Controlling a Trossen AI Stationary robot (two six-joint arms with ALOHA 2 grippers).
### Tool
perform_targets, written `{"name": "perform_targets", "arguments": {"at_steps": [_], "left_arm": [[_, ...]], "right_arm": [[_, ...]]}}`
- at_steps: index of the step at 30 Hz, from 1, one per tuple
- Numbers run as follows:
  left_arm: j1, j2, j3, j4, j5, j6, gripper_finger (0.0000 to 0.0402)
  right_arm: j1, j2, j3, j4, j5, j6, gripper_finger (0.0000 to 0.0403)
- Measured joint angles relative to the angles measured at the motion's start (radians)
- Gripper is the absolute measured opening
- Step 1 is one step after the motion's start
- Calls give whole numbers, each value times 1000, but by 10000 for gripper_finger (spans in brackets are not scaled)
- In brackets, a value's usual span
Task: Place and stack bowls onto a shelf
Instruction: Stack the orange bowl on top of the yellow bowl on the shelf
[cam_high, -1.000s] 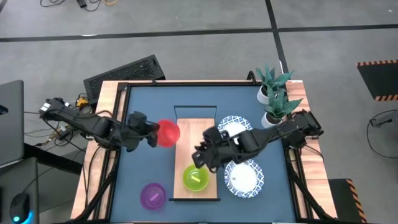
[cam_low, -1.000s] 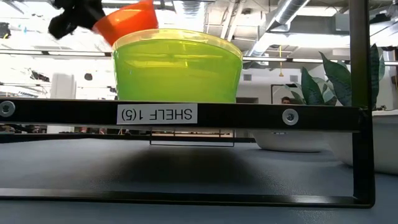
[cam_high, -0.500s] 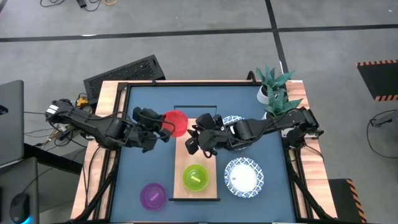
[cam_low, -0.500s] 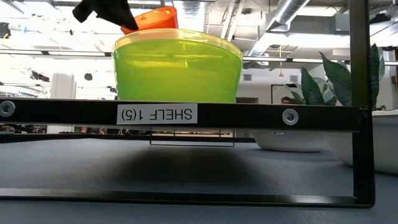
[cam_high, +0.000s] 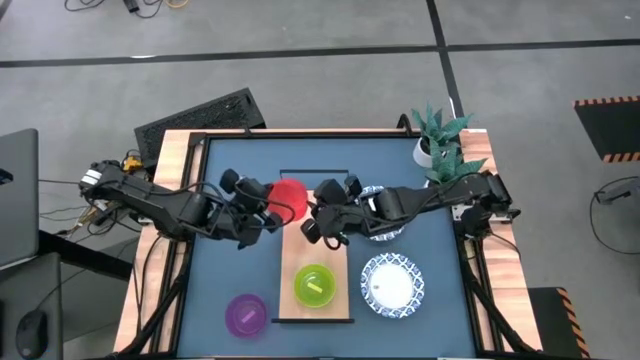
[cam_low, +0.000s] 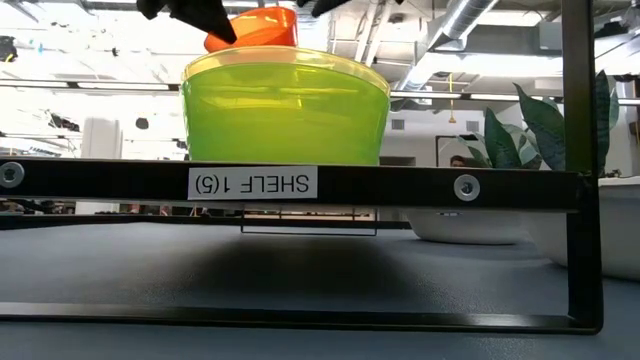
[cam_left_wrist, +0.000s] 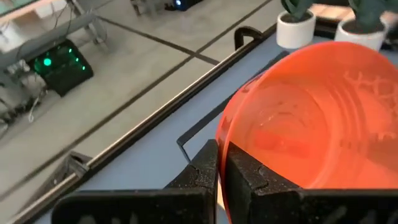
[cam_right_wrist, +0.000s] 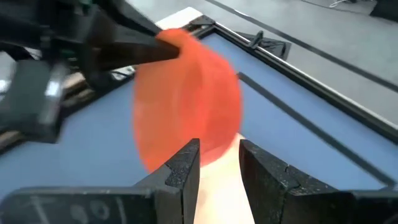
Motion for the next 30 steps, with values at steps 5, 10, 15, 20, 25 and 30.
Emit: {"name": "perform_targets", "arguments": {"at_steps": [5,10,15,20,25,30], "left_arm": [[-11,0,0,32,-1,76,0],[-4,0,0,39,-2,124,0],[4,0,0,39,-3,163,0],[8,0,0,53,-1,201,0],[17,0,0,58,4,229,0],[17,0,0,110,25,263,0]], "right_arm": [[-16,0,0,-7,-4,-52,141],[-16,0,0,-8,-8,-75,161],[-15,0,0,1,-16,-108,204],[-22,0,0,32,-23,-107,234],[-30,0,0,29,-60,-75,234],[-36,0,0,15,-44,-81,230]]}}
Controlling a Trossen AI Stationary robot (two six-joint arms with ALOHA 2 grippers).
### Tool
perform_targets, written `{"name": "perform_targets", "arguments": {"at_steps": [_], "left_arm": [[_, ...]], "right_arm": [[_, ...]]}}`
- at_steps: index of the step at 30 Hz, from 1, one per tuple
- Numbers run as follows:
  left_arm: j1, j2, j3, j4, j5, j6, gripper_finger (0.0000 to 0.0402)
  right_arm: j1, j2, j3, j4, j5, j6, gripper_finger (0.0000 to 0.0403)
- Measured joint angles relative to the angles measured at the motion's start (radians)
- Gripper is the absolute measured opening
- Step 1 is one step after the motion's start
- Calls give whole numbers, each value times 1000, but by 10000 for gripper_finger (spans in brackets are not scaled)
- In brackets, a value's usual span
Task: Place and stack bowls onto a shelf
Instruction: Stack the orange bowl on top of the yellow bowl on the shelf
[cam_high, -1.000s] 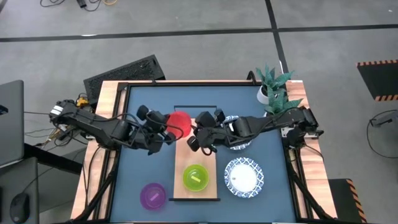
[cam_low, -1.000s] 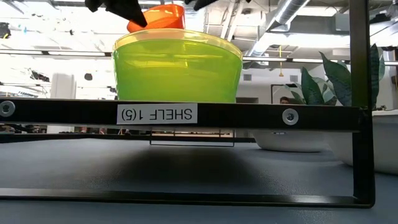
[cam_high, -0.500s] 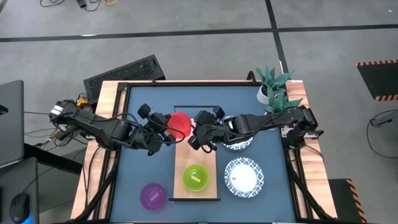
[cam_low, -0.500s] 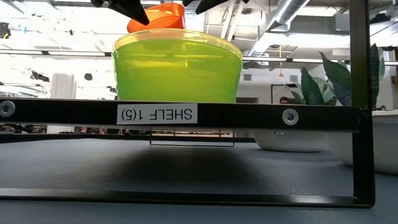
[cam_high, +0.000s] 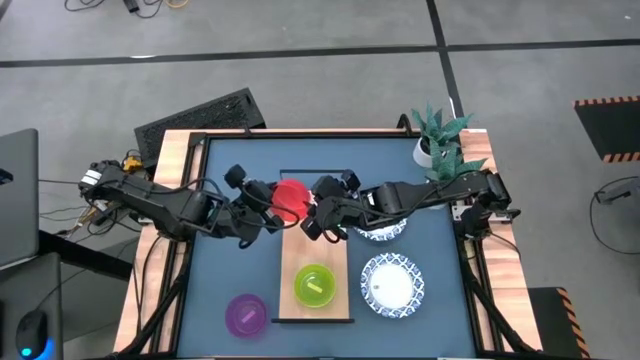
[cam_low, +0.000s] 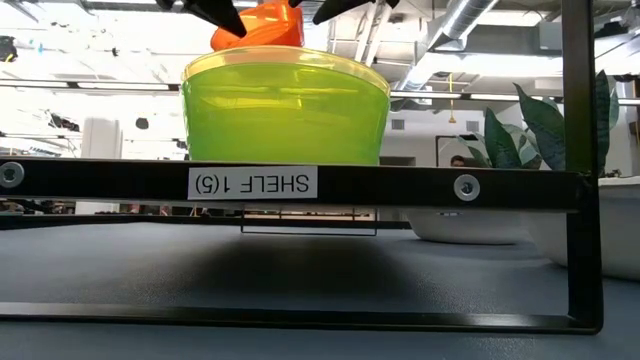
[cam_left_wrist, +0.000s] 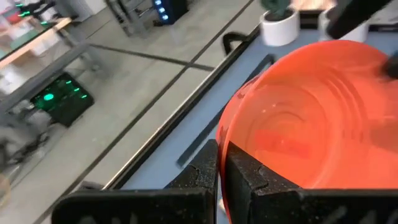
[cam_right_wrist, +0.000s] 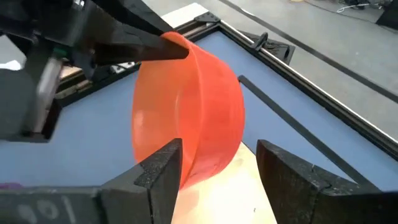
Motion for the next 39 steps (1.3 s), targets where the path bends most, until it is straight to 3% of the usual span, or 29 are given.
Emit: {"name": "perform_targets", "arguments": {"at_steps": [7,10,13,20,28,39], "left_arm": [[0,0,0,26,21,63,0],[-3,1,0,90,88,174,0],[-7,5,-1,141,108,239,0],[-8,5,-1,191,124,246,0],[-5,5,0,227,229,300,17],[-12,-129,0,221,307,265,149]], "right_arm": [[-25,0,-8,-9,-41,17,224],[-22,0,-8,-33,-51,19,204],[-23,0,-8,-47,-88,22,164],[-26,1,-9,-89,-95,85,25],[-26,2,-9,-131,-146,163,22],[16,0,-9,-157,-269,201,22]]}}
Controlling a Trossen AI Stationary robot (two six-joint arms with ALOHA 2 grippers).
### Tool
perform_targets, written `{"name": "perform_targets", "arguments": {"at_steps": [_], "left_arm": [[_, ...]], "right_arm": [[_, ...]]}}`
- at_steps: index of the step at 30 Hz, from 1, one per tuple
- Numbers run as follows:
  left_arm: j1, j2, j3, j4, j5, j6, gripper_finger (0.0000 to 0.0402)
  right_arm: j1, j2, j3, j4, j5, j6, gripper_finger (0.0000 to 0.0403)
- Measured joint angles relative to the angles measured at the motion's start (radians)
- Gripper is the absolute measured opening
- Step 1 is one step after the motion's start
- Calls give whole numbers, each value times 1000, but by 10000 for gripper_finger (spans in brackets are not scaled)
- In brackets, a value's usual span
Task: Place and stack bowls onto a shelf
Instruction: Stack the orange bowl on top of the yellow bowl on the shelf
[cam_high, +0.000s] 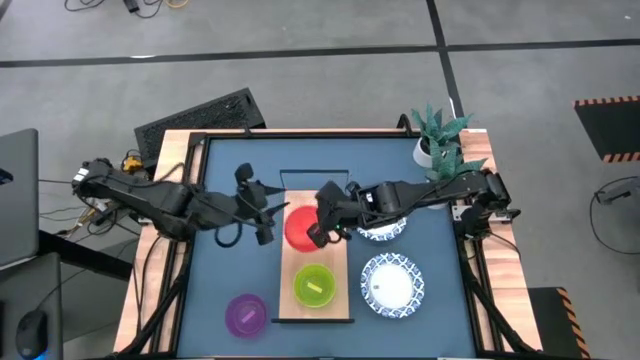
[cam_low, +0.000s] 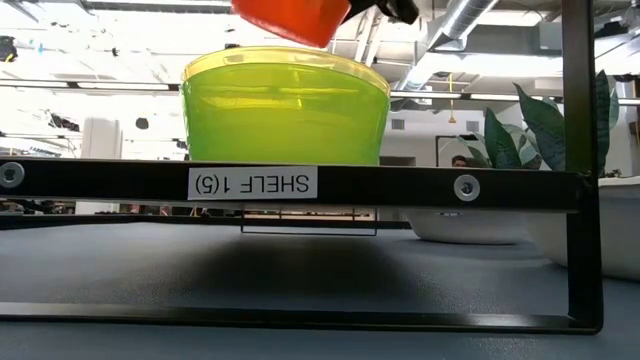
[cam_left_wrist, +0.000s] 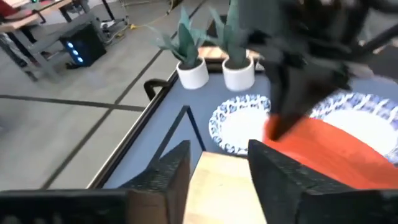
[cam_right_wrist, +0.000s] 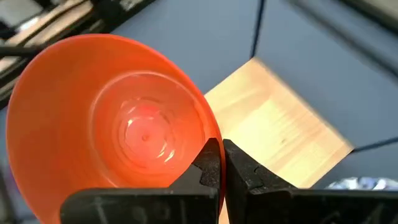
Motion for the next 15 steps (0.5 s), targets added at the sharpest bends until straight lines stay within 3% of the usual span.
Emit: {"name": "perform_targets", "arguments": {"at_steps": [5,15], "left_arm": [[-20,-96,0,-19,18,-70,182],[-43,-183,0,-220,115,-236,183]], "right_arm": [[72,-2,-12,6,-32,66,22],[210,0,-149,79,-36,264,22]]}}
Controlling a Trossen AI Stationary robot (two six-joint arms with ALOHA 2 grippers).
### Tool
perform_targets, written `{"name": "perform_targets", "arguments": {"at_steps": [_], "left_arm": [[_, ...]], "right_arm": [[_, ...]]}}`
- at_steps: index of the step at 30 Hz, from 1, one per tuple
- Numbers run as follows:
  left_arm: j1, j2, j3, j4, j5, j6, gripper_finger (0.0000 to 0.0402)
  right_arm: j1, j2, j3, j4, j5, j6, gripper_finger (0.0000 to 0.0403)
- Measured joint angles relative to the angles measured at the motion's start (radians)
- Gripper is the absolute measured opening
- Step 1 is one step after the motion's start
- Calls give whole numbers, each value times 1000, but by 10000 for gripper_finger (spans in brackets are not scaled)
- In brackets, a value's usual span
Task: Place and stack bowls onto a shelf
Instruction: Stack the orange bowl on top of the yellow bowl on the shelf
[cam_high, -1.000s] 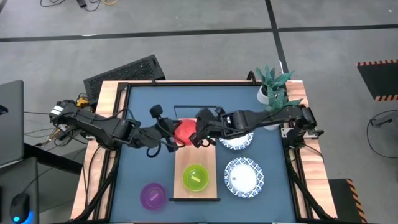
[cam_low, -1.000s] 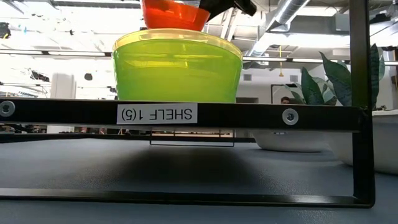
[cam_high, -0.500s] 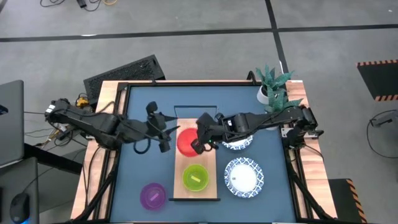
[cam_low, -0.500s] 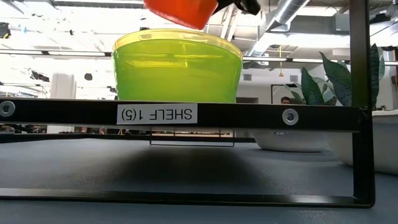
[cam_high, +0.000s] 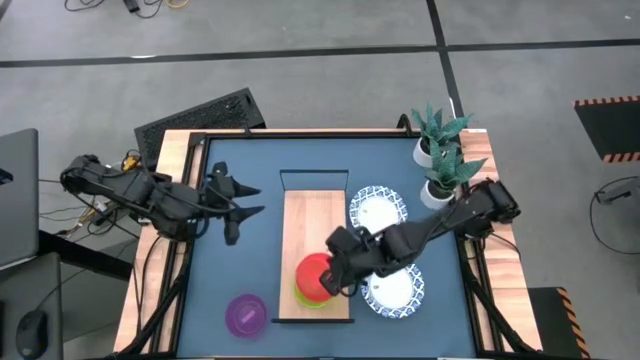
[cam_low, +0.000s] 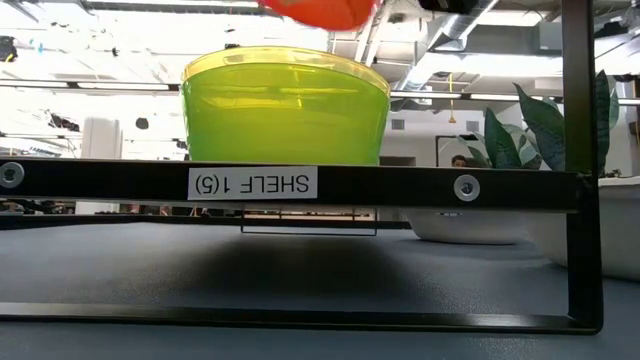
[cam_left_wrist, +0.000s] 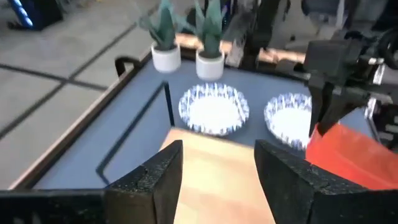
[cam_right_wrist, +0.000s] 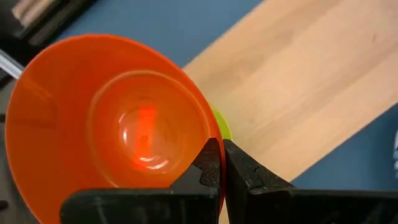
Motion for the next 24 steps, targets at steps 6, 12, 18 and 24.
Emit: {"name": "perform_targets", "arguments": {"at_steps": [6,12,18,24], "left_arm": [[0,8,-10,-100,28,-26,183],[0,10,-34,-124,25,-26,183],[0,10,-37,-174,24,-26,183],[1,10,-37,-180,23,-25,183]], "right_arm": [[7,0,-74,100,1,42,22],[5,1,-127,151,-6,68,22],[-3,51,-128,149,-55,52,22],[-16,104,-126,201,-109,36,22]]}}
